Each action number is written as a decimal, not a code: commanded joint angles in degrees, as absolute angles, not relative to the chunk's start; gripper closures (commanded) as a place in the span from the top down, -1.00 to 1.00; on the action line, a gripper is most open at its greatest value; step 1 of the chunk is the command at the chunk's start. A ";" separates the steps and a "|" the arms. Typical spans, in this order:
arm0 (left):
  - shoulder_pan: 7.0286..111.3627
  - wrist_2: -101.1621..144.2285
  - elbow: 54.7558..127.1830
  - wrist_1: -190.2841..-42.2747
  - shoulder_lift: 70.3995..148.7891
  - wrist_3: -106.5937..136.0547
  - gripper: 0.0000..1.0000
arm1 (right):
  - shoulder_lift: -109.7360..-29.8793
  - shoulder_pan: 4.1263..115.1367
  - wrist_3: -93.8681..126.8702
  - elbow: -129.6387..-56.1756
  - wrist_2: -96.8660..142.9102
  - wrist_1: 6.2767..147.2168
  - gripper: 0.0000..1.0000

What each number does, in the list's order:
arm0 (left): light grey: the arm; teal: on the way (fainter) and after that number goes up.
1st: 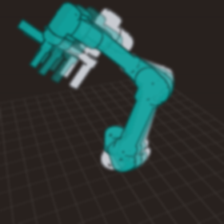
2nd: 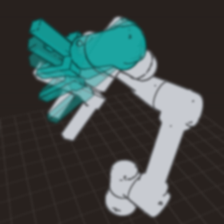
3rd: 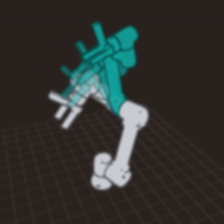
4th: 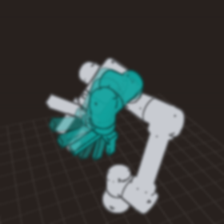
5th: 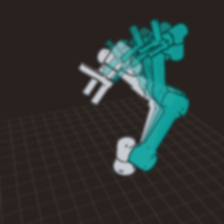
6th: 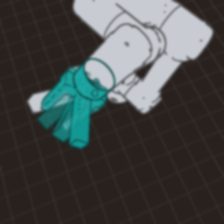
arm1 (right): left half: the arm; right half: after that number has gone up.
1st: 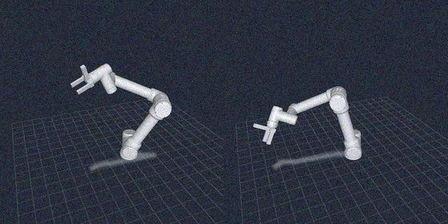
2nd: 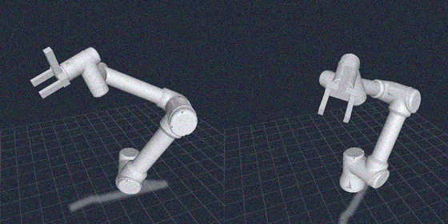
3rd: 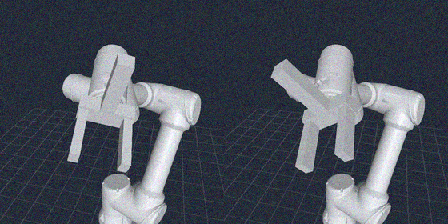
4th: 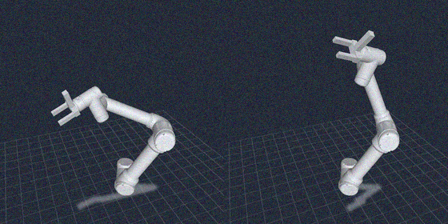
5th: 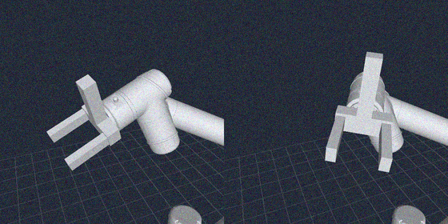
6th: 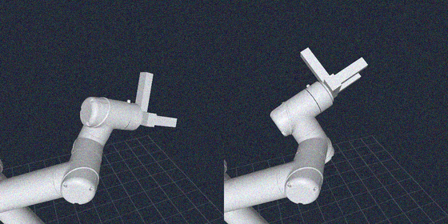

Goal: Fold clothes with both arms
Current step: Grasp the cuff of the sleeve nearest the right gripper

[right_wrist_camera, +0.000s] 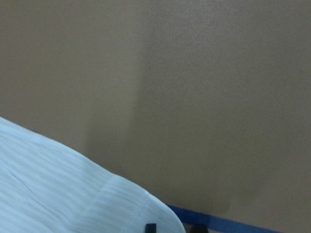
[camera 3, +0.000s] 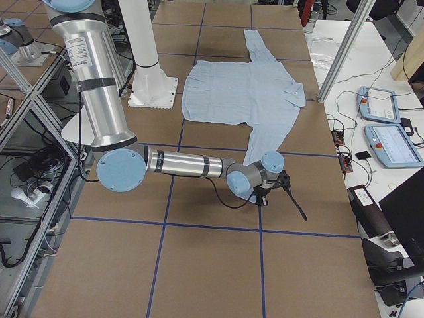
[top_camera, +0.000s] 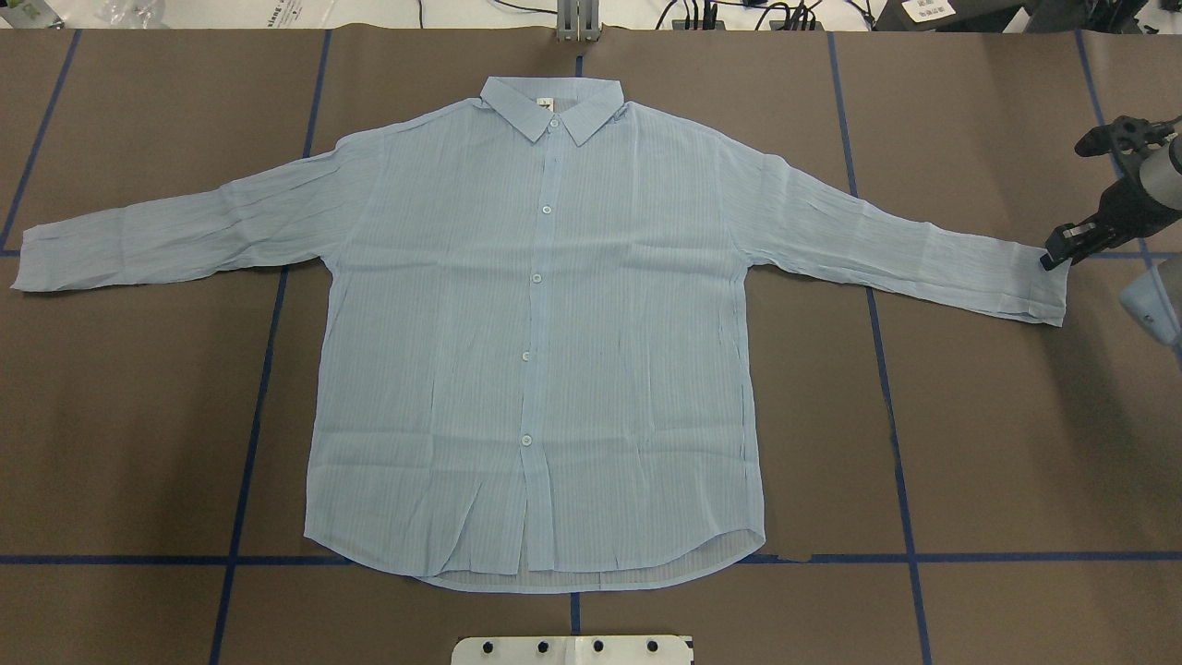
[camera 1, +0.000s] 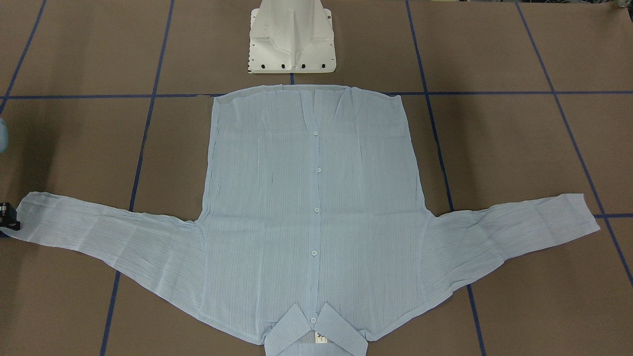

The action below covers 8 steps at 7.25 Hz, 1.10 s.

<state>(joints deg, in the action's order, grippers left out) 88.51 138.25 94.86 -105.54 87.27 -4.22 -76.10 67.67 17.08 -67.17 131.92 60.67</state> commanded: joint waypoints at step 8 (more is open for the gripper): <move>88.51 137.99 94.92 -105.12 87.89 -4.04 1.00 | -76.21 70.49 19.33 -81.09 139.04 60.46 -1.00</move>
<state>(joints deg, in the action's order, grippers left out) 88.50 138.09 94.87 -105.16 87.74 -4.08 -76.81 69.83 18.44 -76.92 137.66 60.13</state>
